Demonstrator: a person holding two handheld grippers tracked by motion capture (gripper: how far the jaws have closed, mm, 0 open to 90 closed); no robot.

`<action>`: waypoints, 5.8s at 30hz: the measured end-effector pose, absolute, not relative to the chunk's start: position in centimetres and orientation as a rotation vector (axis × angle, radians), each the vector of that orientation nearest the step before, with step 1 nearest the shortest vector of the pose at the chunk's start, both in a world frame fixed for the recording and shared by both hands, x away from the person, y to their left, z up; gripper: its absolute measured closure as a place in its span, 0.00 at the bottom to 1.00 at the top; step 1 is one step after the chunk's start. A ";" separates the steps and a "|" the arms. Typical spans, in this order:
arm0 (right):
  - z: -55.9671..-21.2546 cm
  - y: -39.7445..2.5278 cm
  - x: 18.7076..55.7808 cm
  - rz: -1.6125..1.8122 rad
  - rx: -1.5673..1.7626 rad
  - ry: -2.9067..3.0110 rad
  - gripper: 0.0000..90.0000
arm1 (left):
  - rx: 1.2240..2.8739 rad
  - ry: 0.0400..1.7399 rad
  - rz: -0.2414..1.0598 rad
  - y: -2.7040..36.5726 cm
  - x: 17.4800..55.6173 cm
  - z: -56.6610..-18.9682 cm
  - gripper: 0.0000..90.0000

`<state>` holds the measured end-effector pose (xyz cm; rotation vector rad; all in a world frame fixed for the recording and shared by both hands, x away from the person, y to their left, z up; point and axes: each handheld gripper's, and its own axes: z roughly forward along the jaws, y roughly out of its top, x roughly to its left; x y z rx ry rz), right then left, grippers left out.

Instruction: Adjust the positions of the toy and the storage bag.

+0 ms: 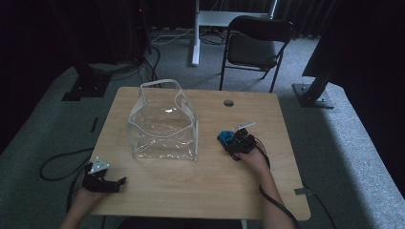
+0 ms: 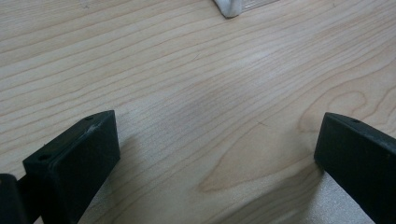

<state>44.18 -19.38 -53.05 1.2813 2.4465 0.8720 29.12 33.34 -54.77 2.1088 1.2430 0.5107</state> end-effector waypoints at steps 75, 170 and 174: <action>-52.5 -21.1 25.8 0.951 1.005 2.630 0.26 | 2.113 1.237 0.511 33.4 29.1 -54.8 0.01; -44.5 -15.1 35.7 1.288 0.975 2.432 0.96 | 1.958 0.924 0.337 22.5 36.7 -49.1 0.95; -44.5 -16.2 35.1 1.289 0.995 2.418 0.96 | 1.966 0.902 0.323 21.5 36.6 -49.1 0.95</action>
